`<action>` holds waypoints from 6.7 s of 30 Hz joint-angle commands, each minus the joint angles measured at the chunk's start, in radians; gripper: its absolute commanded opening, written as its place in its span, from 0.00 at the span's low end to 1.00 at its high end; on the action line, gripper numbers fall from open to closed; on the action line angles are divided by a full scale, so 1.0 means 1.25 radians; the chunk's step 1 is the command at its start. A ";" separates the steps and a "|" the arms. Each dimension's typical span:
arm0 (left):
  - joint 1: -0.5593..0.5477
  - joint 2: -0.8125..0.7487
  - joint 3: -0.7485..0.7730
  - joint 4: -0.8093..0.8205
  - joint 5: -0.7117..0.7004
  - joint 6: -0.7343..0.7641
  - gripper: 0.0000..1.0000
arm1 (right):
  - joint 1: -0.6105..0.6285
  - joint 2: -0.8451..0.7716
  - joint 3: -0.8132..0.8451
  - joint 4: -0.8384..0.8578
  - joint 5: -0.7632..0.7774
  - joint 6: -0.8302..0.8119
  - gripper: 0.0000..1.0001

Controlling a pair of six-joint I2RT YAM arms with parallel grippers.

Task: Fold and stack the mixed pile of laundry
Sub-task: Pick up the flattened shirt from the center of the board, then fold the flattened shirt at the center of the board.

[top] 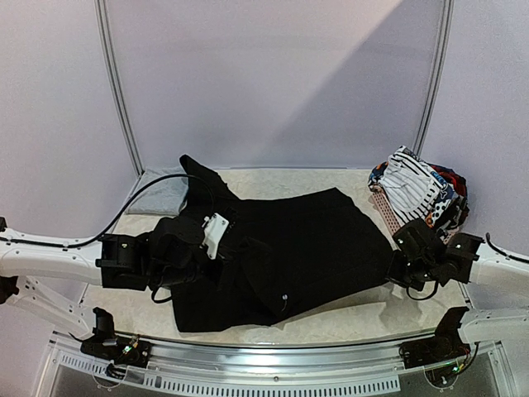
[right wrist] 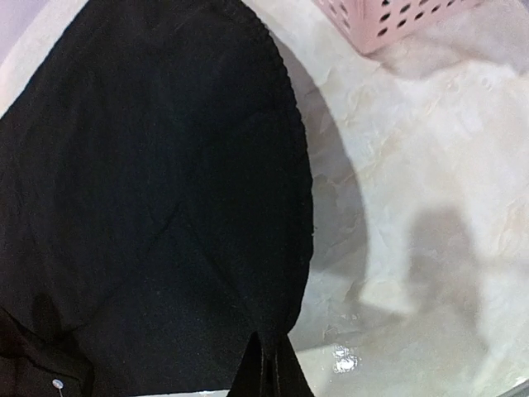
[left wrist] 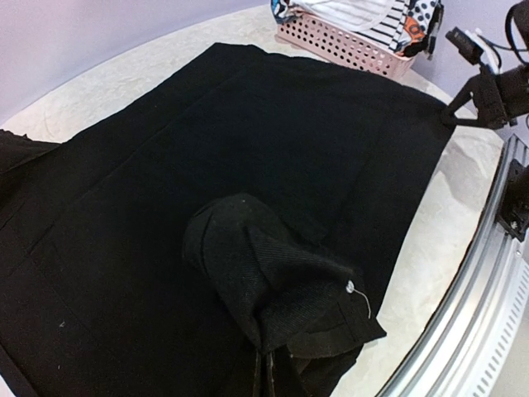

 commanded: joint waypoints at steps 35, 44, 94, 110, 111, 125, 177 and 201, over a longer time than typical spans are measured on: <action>0.070 -0.053 0.097 0.054 -0.087 0.266 0.00 | -0.147 0.333 0.302 0.025 0.115 -0.159 0.00; 0.141 -0.027 0.109 0.052 -0.109 0.294 0.00 | -0.163 0.490 0.436 0.019 0.113 -0.190 0.00; 0.405 0.350 0.212 0.188 -0.060 0.273 0.97 | -0.188 0.590 0.532 0.185 -0.121 -0.420 0.80; 0.391 0.075 0.030 -0.130 -0.106 -0.066 0.92 | 0.043 0.783 0.763 0.247 -0.242 -0.632 0.77; 0.387 0.057 0.015 -0.145 -0.094 -0.087 0.92 | 0.056 0.810 0.789 0.244 -0.257 -0.645 0.77; 0.325 -0.012 -0.080 -0.230 0.052 -0.236 0.82 | 0.141 1.036 0.995 0.214 -0.293 -0.773 0.65; 0.172 0.006 -0.305 -0.067 0.204 -0.352 0.07 | 0.136 0.930 1.075 0.062 0.300 -0.798 0.00; 0.212 -0.012 -0.311 -0.161 0.077 -0.365 0.00 | 0.085 0.678 0.591 0.229 0.510 -0.899 0.00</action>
